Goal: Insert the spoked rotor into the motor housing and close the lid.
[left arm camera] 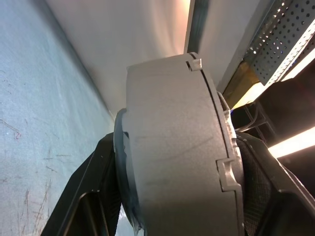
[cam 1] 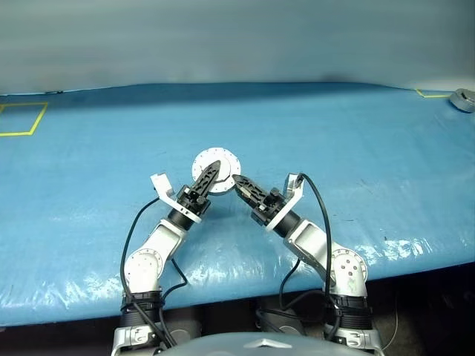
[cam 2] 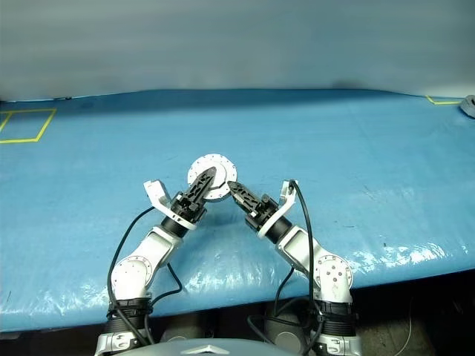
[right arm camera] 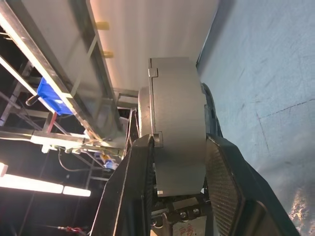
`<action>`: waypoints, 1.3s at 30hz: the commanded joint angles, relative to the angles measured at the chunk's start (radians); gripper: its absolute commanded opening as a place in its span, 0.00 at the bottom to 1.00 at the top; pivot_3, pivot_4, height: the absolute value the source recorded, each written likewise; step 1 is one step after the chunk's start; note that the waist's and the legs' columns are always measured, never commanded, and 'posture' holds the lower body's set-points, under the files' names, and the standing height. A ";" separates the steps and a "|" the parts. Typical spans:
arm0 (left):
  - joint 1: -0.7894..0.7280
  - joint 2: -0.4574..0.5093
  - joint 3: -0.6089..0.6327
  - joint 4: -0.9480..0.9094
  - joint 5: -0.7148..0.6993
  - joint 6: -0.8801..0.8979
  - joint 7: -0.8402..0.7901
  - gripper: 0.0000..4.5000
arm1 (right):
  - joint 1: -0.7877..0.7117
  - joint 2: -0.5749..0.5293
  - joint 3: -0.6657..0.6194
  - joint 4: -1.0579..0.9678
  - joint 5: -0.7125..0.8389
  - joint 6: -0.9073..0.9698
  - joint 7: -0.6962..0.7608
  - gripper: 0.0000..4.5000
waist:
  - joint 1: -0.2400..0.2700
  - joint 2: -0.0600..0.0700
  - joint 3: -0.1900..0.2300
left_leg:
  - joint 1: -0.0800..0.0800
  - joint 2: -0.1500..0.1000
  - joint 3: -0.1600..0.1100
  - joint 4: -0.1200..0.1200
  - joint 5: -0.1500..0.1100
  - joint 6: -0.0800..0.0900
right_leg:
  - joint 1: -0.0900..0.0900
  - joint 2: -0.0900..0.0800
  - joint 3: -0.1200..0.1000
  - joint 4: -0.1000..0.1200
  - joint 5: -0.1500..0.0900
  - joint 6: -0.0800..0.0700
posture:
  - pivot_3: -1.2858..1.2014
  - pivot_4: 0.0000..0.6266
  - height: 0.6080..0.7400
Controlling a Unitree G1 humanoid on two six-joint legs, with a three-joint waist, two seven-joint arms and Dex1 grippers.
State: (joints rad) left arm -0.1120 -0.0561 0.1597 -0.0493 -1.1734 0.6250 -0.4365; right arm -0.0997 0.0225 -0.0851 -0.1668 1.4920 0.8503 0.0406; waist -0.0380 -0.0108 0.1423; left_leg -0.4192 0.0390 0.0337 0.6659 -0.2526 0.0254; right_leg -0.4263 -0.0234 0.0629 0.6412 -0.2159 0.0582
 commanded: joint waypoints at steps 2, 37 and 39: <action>-0.017 0.009 -0.006 -0.012 0.039 -0.003 -0.001 0.59 | -0.009 0.016 0.025 -0.079 -0.004 -0.010 0.034 0.28 | 0.000 0.000 0.000 | 0.000 0.000 0.000 0.000 0.000 0.000 | 0.000 0.000 0.000 0.000 0.000 0.000 | 0.52 0.24 1.00; -0.151 0.086 0.217 0.057 0.206 -0.192 0.125 0.53 | -0.008 0.000 0.028 -0.099 -0.176 -0.084 0.022 0.69 | 0.000 -0.001 0.000 | 0.000 -0.001 -0.001 0.000 0.000 0.000 | 0.000 0.000 0.000 0.001 0.003 0.005 | 0.52 0.24 1.00; -0.180 0.106 0.228 0.108 0.240 -0.216 0.131 0.53 | -0.007 -0.023 0.044 -0.104 -0.283 -0.125 0.021 0.69 | 0.000 -0.001 0.000 | 0.000 -0.001 -0.001 0.000 0.001 -0.001 | 0.000 0.001 0.000 0.001 0.003 0.005 | 0.52 0.24 1.00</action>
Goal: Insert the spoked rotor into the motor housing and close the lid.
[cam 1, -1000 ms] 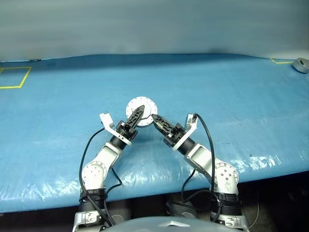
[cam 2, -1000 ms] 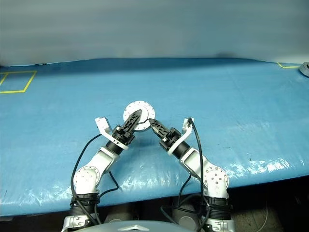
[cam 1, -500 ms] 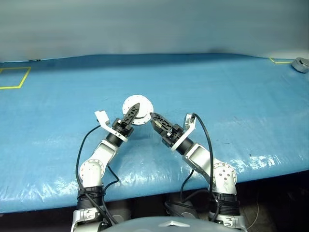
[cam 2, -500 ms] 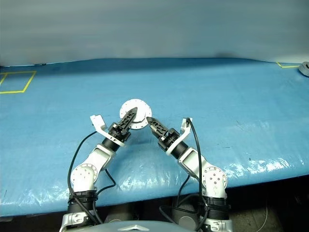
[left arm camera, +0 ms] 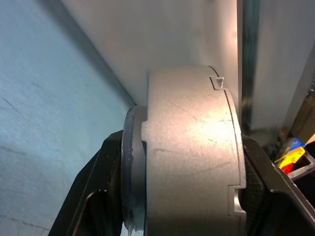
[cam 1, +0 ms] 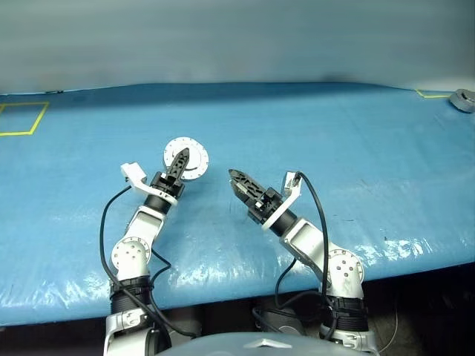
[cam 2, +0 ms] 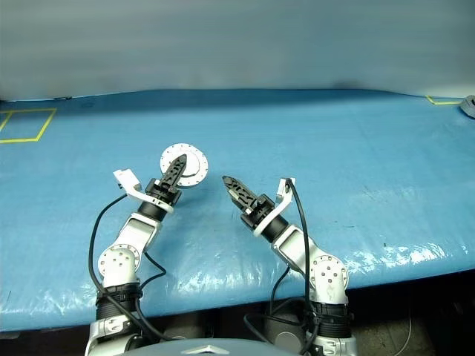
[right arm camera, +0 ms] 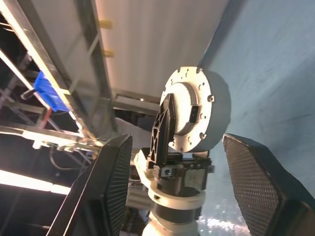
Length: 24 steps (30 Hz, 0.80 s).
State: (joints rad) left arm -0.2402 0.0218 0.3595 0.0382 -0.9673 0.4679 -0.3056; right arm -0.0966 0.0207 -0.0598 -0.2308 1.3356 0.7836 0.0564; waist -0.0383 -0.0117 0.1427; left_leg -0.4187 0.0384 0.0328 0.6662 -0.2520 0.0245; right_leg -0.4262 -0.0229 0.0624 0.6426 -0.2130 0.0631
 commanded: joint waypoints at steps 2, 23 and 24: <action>-0.084 0.043 0.034 0.078 0.063 -0.076 -0.005 0.53 | -0.007 -0.030 0.032 -0.047 -0.192 -0.085 0.018 0.69 | 0.002 0.000 0.000 | 0.000 0.000 0.001 0.000 0.000 0.000 | 0.000 0.000 0.000 0.000 0.000 0.000 | 0.52 0.24 1.00; -0.046 0.105 0.127 0.075 0.135 -0.166 0.027 0.53 | 0.011 -0.028 0.062 -0.076 -0.480 -0.167 0.052 0.69 | 0.003 -0.006 0.003 | -0.002 0.000 0.000 -0.001 0.001 -0.001 | -0.002 -0.001 0.000 0.000 0.001 0.001 | 0.52 0.24 1.00; -0.032 0.107 0.130 0.059 0.132 -0.160 0.028 0.53 | 0.007 -0.026 0.063 -0.072 -0.485 -0.167 0.055 0.69 | 0.004 -0.006 0.003 | -0.002 0.000 0.000 -0.001 0.001 -0.002 | -0.001 -0.001 -0.001 0.000 0.001 0.001 | 0.52 0.24 1.00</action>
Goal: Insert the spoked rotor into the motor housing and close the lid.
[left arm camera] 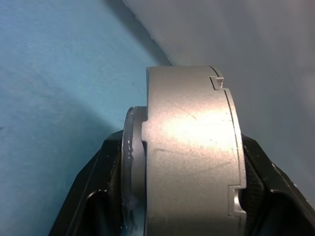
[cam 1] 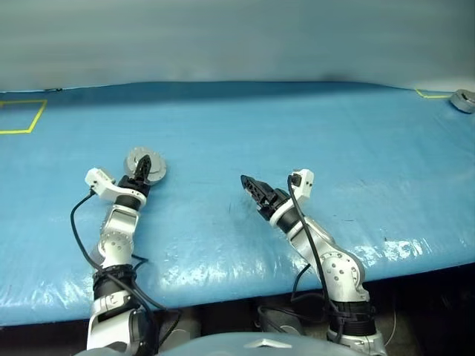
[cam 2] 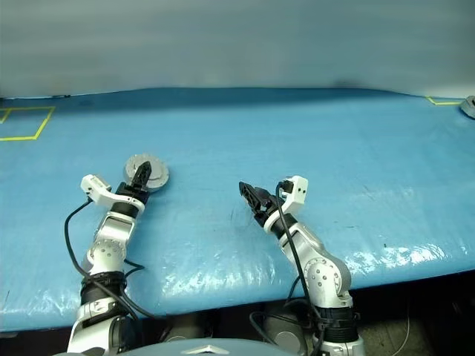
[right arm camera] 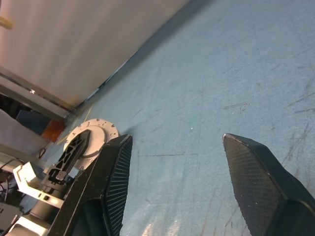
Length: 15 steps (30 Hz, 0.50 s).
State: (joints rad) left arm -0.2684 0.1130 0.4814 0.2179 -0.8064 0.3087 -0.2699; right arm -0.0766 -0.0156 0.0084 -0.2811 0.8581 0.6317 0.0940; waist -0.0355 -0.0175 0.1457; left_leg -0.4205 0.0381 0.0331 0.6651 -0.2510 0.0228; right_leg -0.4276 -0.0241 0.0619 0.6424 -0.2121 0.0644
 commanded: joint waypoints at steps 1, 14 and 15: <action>0.007 0.018 0.011 -0.131 -0.026 0.000 0.000 0.53 | -0.017 0.012 -0.002 -0.017 -0.015 -0.013 0.019 0.69 | 0.001 0.000 0.000 | 0.000 0.000 0.000 0.000 0.000 0.000 | 0.000 0.000 0.000 0.000 0.000 0.000 | 0.52 0.24 1.00; 0.019 0.017 -0.006 -0.084 0.080 -0.025 0.067 0.82 | -0.032 0.035 0.009 0.011 -0.062 0.011 0.037 0.69 | 0.003 -0.002 0.000 | 0.001 0.000 0.001 0.001 0.001 -0.001 | 0.001 0.000 0.000 0.000 0.001 0.000 | 0.52 0.24 1.00; 0.020 0.019 -0.008 -0.085 0.081 -0.018 0.068 0.89 | -0.032 0.036 0.009 0.010 -0.065 0.012 0.038 0.69 | 0.002 -0.002 0.000 | 0.001 0.000 0.001 0.001 0.001 -0.001 | 0.001 0.000 0.000 0.001 0.001 0.000 | 0.52 0.24 1.00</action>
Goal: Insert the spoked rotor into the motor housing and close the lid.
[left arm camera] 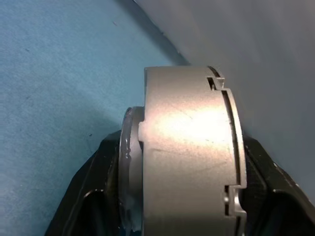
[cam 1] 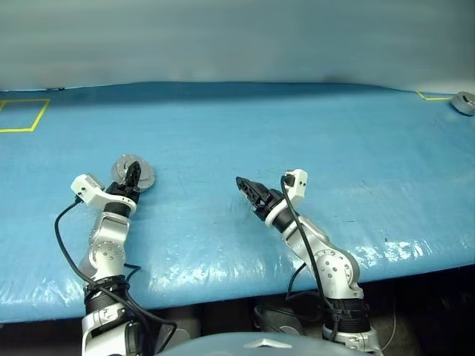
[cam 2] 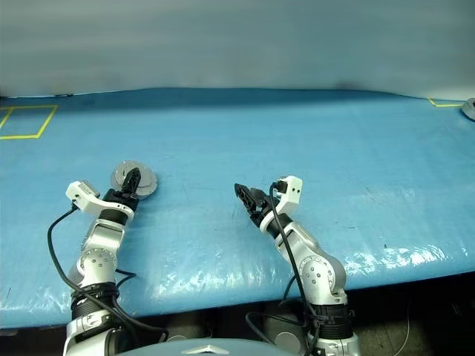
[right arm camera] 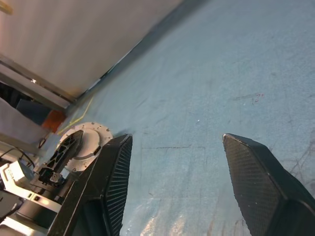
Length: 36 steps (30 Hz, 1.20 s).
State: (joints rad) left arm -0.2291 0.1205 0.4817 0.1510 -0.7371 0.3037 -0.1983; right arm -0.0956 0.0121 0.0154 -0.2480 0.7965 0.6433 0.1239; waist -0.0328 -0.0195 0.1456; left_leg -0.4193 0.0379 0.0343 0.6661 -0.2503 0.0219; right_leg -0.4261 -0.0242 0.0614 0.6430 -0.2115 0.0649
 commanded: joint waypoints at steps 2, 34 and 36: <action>-0.015 0.016 -0.003 -0.021 0.013 -0.008 -0.002 0.99 | -0.008 0.009 0.003 -0.025 -0.008 0.003 0.011 0.69 | -0.001 0.000 0.000 | 0.000 0.000 0.000 0.000 0.000 0.000 | 0.000 0.000 0.000 0.000 0.000 0.000 | 0.52 0.24 1.00; 0.134 0.195 -0.346 -0.459 0.381 -0.088 -0.017 0.99 | 0.015 -0.148 0.147 -0.164 -0.597 -0.264 -0.071 0.69 | -0.001 -0.005 -0.004 | 0.006 0.000 0.004 -0.005 0.002 -0.003 | 0.001 0.000 0.003 0.002 -0.001 -0.002 | 0.52 0.24 1.00; 0.172 0.141 -0.384 -0.484 0.432 -0.083 0.041 0.99 | 0.046 -0.140 0.157 -0.187 -0.663 -0.291 -0.115 0.69 | -0.001 -0.005 -0.004 | 0.006 0.000 0.004 -0.006 0.002 -0.003 | 0.000 0.000 0.003 0.002 -0.001 -0.002 | 0.52 0.24 1.00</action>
State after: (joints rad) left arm -0.0689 0.2779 0.1223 -0.2811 -0.3516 0.2376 -0.1997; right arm -0.0595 -0.1328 0.1601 -0.3816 0.1907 0.3918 0.0432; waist -0.0337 -0.0246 0.1419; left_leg -0.4138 0.0382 0.0381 0.6600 -0.2485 0.0186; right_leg -0.4259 -0.0242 0.0645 0.6447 -0.2129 0.0624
